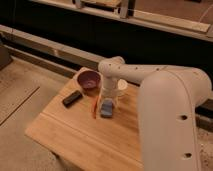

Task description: Wipe the white sponge on the table

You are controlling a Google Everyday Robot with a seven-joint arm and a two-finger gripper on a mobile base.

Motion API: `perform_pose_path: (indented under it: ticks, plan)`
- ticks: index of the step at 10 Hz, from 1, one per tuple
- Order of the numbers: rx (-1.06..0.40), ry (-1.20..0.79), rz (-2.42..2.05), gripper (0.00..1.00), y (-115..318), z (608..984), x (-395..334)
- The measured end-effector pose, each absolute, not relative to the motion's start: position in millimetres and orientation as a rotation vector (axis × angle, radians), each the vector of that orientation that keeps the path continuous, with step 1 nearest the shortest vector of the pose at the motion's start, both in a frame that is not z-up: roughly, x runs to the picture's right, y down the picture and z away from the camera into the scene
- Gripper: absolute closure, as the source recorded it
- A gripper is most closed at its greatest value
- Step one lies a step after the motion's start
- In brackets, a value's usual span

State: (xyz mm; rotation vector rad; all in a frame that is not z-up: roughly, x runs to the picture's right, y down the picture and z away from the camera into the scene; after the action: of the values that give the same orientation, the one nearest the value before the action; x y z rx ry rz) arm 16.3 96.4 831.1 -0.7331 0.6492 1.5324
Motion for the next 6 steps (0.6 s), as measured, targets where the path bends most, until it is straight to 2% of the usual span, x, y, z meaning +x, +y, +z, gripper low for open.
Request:
perform_pose_path:
  ticks: [6]
  plan:
    - [-0.733,0.652,1.537,0.35,96.7,833.5,17.9]
